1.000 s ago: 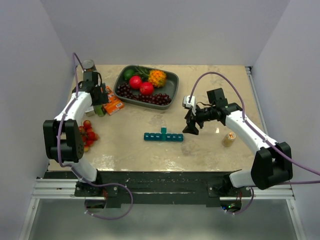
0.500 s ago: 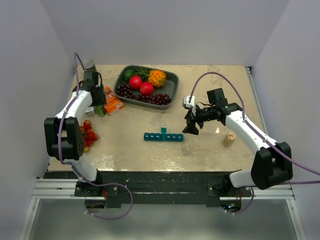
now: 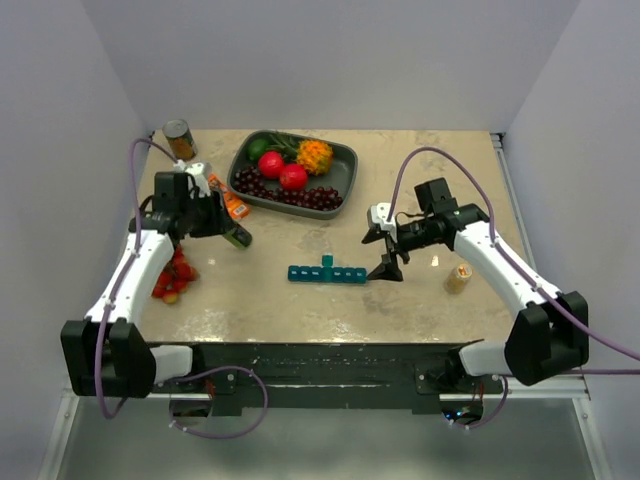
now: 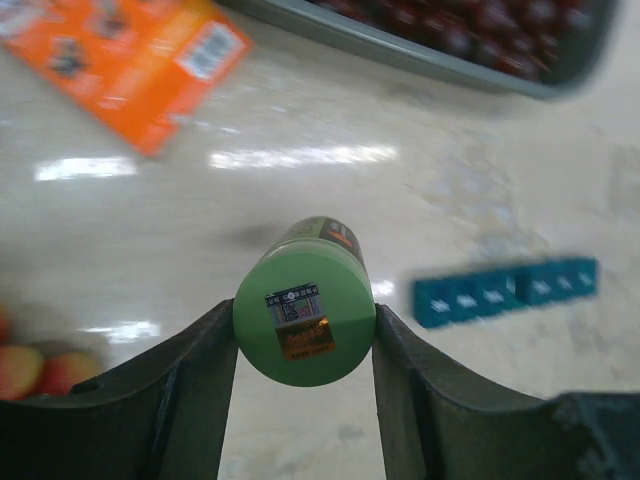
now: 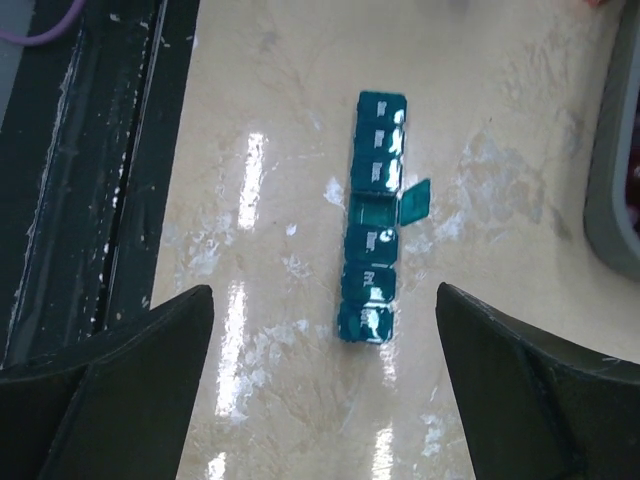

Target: Sort the pills into containers

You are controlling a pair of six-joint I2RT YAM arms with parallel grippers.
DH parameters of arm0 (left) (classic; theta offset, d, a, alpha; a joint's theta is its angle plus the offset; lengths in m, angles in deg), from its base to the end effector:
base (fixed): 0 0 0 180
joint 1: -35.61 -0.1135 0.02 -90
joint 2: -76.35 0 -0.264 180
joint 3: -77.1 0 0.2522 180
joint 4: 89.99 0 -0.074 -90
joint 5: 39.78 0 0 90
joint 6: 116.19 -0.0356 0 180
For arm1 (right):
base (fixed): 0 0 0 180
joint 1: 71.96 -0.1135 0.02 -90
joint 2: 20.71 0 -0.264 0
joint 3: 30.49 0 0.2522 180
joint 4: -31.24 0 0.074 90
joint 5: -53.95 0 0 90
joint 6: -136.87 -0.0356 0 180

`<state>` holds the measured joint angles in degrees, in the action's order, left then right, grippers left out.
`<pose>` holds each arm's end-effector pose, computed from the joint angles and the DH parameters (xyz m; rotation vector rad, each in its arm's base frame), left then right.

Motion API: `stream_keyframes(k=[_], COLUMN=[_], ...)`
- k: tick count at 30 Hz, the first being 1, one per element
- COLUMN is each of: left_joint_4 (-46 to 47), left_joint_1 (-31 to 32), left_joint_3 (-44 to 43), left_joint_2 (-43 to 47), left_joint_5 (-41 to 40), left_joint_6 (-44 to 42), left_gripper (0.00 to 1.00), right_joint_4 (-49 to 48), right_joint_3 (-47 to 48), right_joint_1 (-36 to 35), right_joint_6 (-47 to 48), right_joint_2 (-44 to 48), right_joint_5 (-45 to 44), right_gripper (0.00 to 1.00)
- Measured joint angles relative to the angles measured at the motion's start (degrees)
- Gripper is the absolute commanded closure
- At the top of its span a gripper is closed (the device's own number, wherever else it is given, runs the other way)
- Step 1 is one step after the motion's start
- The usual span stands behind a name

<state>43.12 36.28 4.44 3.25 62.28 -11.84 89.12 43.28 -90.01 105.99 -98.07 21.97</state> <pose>0.2691 -0.0106 0.2842 -0.1878 2.3989 -0.3745 0.2362 0.1087 0.2737 -1.5984 1.5110 0.9368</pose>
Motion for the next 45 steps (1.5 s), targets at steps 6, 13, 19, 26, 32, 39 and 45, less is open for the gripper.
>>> stream_keyframes(k=[6,13,19,26,32,39,45], left_joint_4=[8.76,24.90,31.67,34.07,36.63,39.65,40.00], left_joint_1=[14.10,30.60,35.58,36.24,36.28,36.52,36.52], left_joint_3=[7.43,9.42,9.40,9.40,9.81,12.02,13.05], left_joint_2=[7.34,8.24,5.11,4.39,4.79,6.40,8.28], left_joint_5=[15.17,18.21,15.76,12.57,12.72,13.38,14.05], left_joint_6=[6.08,16.44,19.76,21.73,23.58,25.55,24.57], left_gripper=[1.00,1.00,1.00,1.00,1.00,0.79,0.15], right_joint_4=[0.37,-7.67,-12.13,-14.03,-15.61,-16.15,-14.12], right_joint_3=[8.26,8.52,6.54,2.82,1.75,1.46,1.55], right_joint_1=[-6.05,-10.38,-10.29,-10.29,-10.19,-9.68,-9.73], right_joint_6=[-4.57,-20.96,-27.87,-31.58,-32.85,-33.75,-30.62], right_joint_2=[-0.85,-1.14,-1.11,-1.11,-1.11,-1.09,-0.74], right_joint_5=[-0.04,-0.48,-3.13,-4.81,-4.81,-2.91,-1.66], right_gripper=[0.05,0.04,0.05,0.10,0.54,1.00,1.00])
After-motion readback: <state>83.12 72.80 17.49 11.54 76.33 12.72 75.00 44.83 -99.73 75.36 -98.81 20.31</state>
